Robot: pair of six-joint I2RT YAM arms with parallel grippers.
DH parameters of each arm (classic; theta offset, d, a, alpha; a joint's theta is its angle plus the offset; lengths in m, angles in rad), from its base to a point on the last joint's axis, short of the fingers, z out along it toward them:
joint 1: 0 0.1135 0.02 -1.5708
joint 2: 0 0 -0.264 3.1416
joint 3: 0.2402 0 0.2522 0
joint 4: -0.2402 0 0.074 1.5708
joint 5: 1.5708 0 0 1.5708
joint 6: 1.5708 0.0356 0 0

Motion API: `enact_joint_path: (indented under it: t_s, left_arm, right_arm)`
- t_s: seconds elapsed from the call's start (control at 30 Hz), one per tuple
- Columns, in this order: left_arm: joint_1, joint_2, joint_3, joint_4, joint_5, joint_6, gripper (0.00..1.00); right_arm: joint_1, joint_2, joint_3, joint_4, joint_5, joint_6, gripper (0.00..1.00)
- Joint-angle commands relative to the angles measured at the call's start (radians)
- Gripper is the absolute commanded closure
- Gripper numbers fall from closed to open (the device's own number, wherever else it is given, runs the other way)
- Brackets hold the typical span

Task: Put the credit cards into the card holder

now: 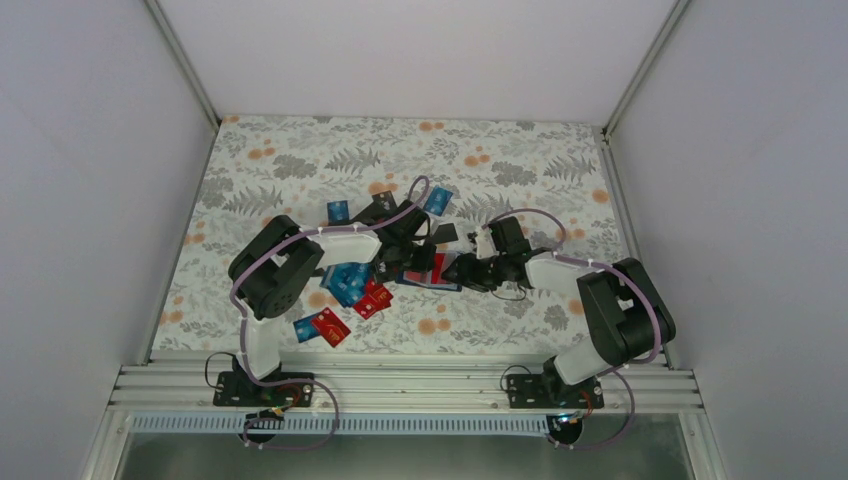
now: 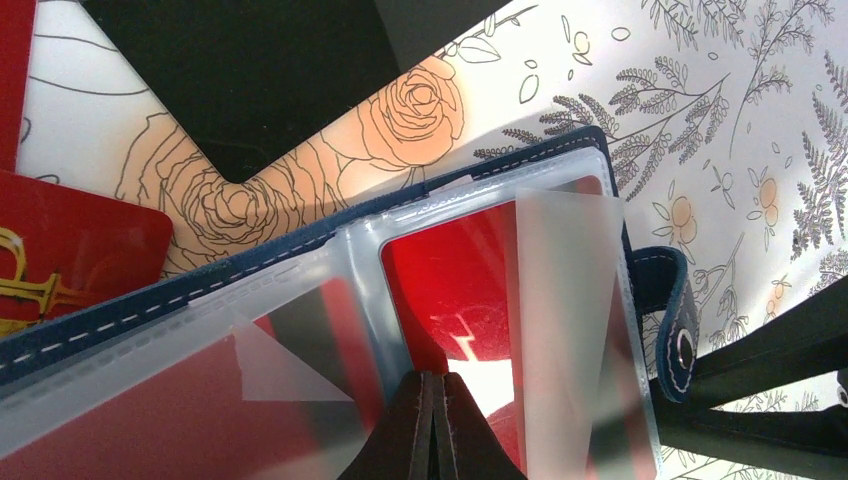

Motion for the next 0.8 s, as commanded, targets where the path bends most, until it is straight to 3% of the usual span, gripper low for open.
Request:
enact_joint_path:
  t_s: [0.0, 0.77]
  left_arm:
    - [-0.008, 0.023, -0.033, -0.048, -0.032, -0.006, 0.97]
    - [-0.008, -0.014, -0.090, 0.044, 0.004, -0.042, 0.98]
  right_arm:
    - [0.021, 0.001, 0.034, 0.019, -0.017, 0.008, 0.52]
    - [0.120, 0.002, 0.140, -0.083, 0.100, -0.005, 0.53]
